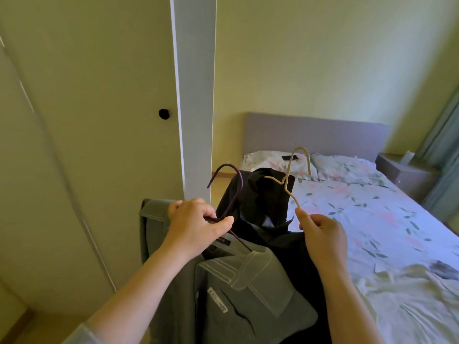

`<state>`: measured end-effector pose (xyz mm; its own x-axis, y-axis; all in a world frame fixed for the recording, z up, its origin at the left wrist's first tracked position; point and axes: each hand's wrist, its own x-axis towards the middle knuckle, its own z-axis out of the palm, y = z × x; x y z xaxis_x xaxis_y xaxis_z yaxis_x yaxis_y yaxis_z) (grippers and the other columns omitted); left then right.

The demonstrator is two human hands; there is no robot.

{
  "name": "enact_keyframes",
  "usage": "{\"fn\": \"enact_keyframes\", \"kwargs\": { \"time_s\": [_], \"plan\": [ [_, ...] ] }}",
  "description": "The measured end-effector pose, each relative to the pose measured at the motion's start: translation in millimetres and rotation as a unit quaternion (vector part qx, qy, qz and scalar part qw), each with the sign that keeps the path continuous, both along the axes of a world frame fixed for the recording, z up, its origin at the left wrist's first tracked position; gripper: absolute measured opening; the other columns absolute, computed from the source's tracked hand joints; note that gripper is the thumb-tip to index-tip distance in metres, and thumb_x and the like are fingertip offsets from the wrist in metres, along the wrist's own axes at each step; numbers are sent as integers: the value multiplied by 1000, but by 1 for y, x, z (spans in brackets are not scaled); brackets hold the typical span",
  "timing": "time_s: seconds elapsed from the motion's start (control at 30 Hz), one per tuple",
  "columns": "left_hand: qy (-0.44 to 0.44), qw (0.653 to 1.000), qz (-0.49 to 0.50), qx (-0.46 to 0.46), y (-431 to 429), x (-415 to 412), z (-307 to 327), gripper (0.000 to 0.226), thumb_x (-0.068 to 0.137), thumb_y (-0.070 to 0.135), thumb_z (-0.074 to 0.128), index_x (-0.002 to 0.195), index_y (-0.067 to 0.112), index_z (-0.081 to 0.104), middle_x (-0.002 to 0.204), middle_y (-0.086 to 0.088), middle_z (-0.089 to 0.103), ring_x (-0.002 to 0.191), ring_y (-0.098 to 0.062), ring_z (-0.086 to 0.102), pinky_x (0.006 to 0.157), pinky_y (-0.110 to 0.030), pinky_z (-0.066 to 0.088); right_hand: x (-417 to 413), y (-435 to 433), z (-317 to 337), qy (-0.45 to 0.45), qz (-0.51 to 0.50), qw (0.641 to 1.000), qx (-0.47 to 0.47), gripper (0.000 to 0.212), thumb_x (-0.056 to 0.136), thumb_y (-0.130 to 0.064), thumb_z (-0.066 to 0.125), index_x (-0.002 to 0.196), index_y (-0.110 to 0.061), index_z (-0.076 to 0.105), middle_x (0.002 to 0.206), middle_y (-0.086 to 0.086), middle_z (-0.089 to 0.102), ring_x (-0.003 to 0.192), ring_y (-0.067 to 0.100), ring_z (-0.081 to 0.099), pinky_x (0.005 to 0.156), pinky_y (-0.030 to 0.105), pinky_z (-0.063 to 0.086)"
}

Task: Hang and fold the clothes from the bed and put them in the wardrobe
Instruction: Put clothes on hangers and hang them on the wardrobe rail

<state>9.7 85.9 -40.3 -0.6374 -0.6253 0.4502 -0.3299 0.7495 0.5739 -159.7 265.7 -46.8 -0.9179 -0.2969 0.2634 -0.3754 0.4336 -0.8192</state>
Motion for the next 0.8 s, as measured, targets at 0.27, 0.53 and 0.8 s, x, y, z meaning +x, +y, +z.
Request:
{"fn": "enact_keyframes", "kwargs": {
  "time_s": [0.27,0.53,0.8],
  "plan": [
    [32,989,-125,71,-60,-44,-2,41,65,67,56,45,31,50,53,10,49,60,-8,50,84,-53,47,-15,-36,5,30,-72,997,-6,56,93,-42,59,69,8,63,67,28,57,53,22,39,54,30,28],
    [-7,973,-202,115,-88,-108,-15,40,65,65,59,51,29,51,60,10,54,77,-23,55,84,-52,49,-36,-46,3,36,-139,990,15,56,93,-42,59,66,7,63,66,24,60,56,25,47,53,26,33],
    [-2,966,-230,118,-93,-185,-7,37,66,58,63,50,27,52,59,11,51,75,-18,51,88,-50,47,-100,-54,4,24,-150,988,14,57,91,-44,61,65,7,62,54,18,48,53,23,40,55,29,31]
  ]
}}
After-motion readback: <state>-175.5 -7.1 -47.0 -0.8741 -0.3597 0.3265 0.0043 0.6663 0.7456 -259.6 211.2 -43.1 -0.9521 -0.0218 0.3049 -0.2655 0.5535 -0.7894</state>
